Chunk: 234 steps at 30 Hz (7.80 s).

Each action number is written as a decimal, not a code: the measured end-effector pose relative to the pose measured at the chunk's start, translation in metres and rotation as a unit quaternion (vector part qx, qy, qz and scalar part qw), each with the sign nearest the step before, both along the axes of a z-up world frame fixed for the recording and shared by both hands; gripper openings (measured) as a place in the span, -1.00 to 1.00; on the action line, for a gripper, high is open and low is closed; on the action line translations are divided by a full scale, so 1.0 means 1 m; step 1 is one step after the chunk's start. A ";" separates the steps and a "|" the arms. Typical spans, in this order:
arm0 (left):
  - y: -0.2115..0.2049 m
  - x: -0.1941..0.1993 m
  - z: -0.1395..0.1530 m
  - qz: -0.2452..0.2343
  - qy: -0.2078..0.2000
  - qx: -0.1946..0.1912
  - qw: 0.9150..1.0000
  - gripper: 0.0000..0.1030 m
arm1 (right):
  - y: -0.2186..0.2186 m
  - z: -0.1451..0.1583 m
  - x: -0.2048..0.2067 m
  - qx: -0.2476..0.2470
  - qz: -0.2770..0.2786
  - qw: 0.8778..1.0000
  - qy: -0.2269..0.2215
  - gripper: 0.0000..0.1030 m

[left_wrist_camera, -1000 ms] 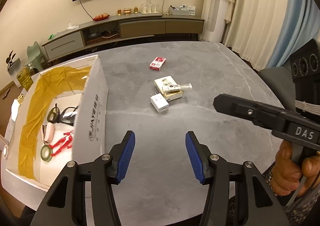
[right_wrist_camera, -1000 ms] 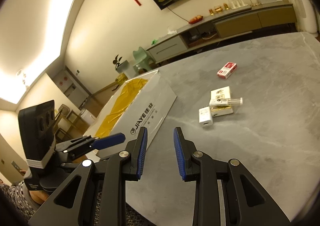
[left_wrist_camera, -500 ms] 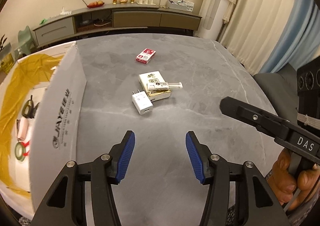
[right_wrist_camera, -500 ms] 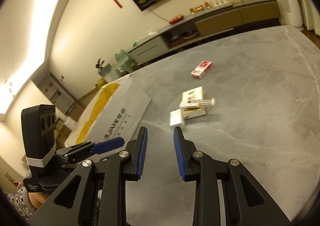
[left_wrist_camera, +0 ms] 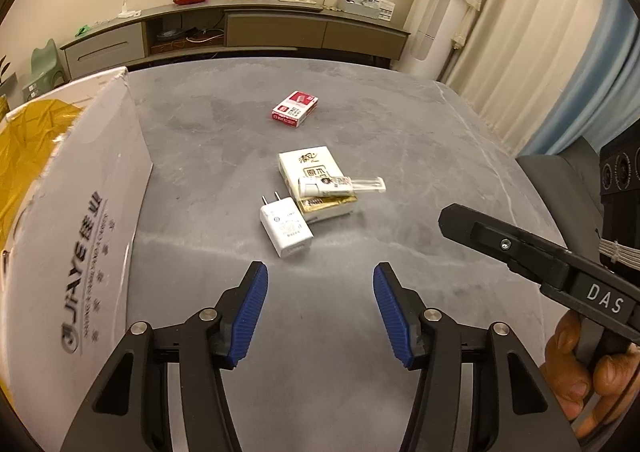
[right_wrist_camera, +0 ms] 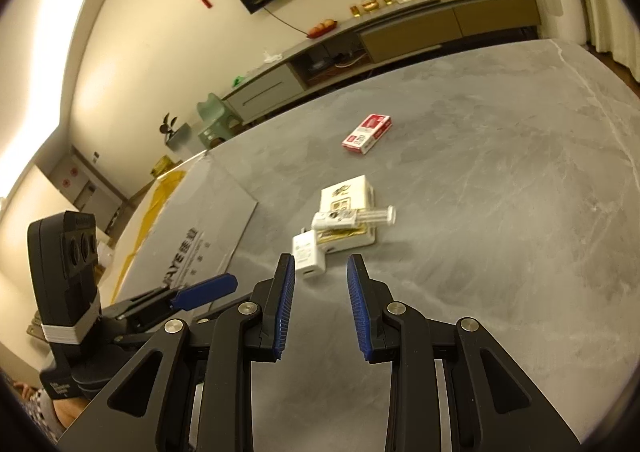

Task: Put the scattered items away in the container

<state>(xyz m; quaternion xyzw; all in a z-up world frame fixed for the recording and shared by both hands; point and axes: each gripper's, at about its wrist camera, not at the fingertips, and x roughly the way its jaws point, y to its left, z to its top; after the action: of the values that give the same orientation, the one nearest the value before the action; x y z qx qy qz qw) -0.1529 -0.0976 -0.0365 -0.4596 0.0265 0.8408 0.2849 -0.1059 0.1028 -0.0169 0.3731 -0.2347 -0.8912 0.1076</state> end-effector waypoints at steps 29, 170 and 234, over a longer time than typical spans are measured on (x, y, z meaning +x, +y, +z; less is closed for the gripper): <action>0.009 -0.062 -0.060 0.042 0.008 -0.032 0.999 0.10 | 0.026 -0.055 -0.080 -0.059 0.011 0.995 -0.084 -0.49; -0.234 0.068 0.106 0.142 0.142 0.084 0.976 -0.39 | -0.141 0.058 0.030 -0.117 0.197 0.973 0.006 -0.61; -0.213 -0.001 0.056 0.137 0.078 0.026 0.987 -0.23 | -0.220 0.069 -0.111 0.016 0.246 0.969 0.005 -0.28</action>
<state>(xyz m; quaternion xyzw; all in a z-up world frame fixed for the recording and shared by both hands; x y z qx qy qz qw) -0.1542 -0.3104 0.0196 -0.3840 -0.0368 0.9057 0.1756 -0.2172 -0.1167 0.0522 0.4165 -0.1208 -0.8428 0.3187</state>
